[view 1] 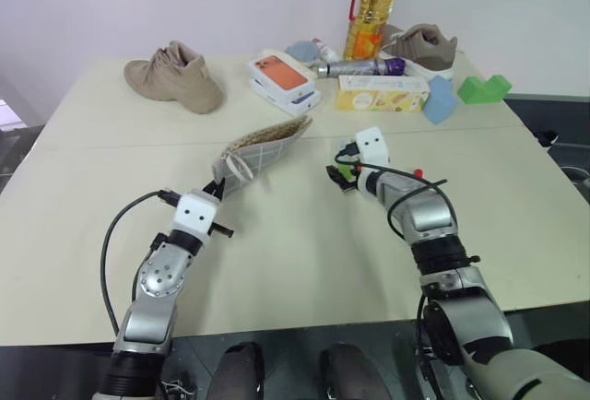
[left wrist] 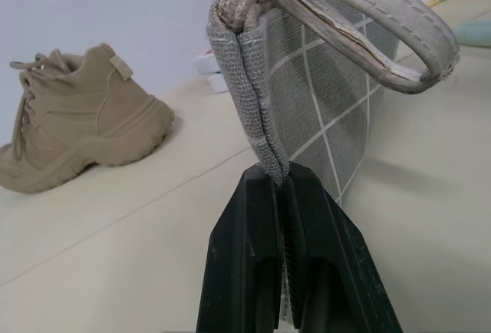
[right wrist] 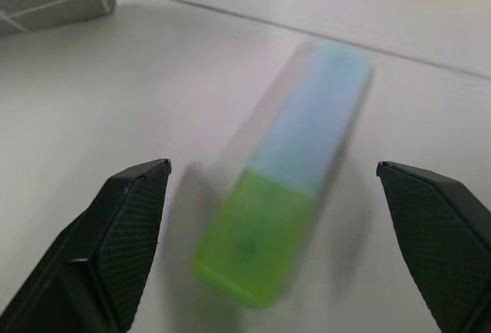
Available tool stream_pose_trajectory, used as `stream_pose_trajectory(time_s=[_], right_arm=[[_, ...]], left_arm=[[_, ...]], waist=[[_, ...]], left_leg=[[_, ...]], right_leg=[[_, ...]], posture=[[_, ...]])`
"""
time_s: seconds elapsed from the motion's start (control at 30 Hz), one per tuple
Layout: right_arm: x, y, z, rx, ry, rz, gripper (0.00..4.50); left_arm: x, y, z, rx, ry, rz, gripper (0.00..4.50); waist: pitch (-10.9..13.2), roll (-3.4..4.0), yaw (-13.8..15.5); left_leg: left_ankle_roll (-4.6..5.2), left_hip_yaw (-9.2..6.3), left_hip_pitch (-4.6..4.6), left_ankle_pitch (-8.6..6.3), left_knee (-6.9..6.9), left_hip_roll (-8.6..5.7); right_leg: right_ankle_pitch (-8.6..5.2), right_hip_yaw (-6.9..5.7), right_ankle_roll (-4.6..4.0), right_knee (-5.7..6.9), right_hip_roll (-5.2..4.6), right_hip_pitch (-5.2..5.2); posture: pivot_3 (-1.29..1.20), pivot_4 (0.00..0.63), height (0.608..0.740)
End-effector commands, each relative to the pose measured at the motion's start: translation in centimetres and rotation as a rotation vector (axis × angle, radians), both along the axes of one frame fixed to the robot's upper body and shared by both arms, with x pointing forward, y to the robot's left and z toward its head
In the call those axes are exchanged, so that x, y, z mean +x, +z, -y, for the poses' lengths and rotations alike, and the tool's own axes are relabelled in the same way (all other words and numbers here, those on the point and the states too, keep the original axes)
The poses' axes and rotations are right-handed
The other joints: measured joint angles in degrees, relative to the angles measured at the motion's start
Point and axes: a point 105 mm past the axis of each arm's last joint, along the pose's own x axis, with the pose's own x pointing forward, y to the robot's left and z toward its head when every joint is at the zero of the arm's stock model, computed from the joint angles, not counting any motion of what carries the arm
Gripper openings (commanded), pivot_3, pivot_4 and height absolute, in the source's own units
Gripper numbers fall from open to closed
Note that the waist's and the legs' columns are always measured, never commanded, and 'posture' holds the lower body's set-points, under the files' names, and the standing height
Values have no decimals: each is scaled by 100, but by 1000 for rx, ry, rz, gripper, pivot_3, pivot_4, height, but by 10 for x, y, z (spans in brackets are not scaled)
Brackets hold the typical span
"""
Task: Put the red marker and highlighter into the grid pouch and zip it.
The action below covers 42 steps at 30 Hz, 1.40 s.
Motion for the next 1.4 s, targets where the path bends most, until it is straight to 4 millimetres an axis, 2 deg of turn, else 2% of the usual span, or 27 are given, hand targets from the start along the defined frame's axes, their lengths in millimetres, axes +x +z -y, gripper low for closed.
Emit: stream_pose_trajectory(time_s=[0.03,0.1,0.23,0.4,0.53,0.63,0.83,0.97,1.4], right_arm=[[7,14,3,28,-52,43,3955],[7,14,5,39,-71,42,3183],[5,21,9,30,-83,74,960],[-8,45,19,-113,19,189,928],[-42,74,28,-208,285,282,928],[-61,89,33,-212,383,299,928],[-85,108,10,-136,533,323,928],[-84,105,6,-153,535,312,928],[-65,91,6,-151,455,240,928]], left_arm=[[-5,11,9,-6,-32,46,0],[-6,11,9,-10,-34,45,0],[-7,10,11,-19,-41,41,0],[-7,10,13,-31,-57,38,0],[-9,10,18,-32,-108,30,0],[-10,10,22,-27,-134,28,0],[-9,9,31,-24,-183,25,0],[-10,9,34,-26,-196,25,0],[-19,5,40,-22,-226,12,0]], waist=[[0,0,1],[0,1,0],[0,1,0],[1,1,21],[2,3,56],[3,0,27],[3,1,1],[3,0,36],[3,0,59]], left_leg=[[0,1,0,0,1,0],[0,-1,0,0,2,0],[0,-1,0,0,1,0],[0,0,-5,0,-2,-1],[1,-1,-8,0,-1,-3],[1,-3,-6,-1,-2,-1],[1,-13,3,-1,-1,10],[1,-13,1,-1,2,8],[1,-11,0,-1,0,7]], right_leg=[[0,0,0,1,-1,0],[2,0,4,1,-1,2],[3,0,5,1,0,1],[3,2,5,-1,-1,-4],[3,0,6,-12,-2,-1],[3,0,6,-17,1,4],[4,3,5,-12,28,10],[4,4,5,-14,27,13],[4,6,5,-16,26,10]], posture=[[0,150,740],[0,150,740],[0,150,740],[0,150,740],[0,150,740],[0,150,740],[0,150,740],[0,150,740],[0,150,740]])
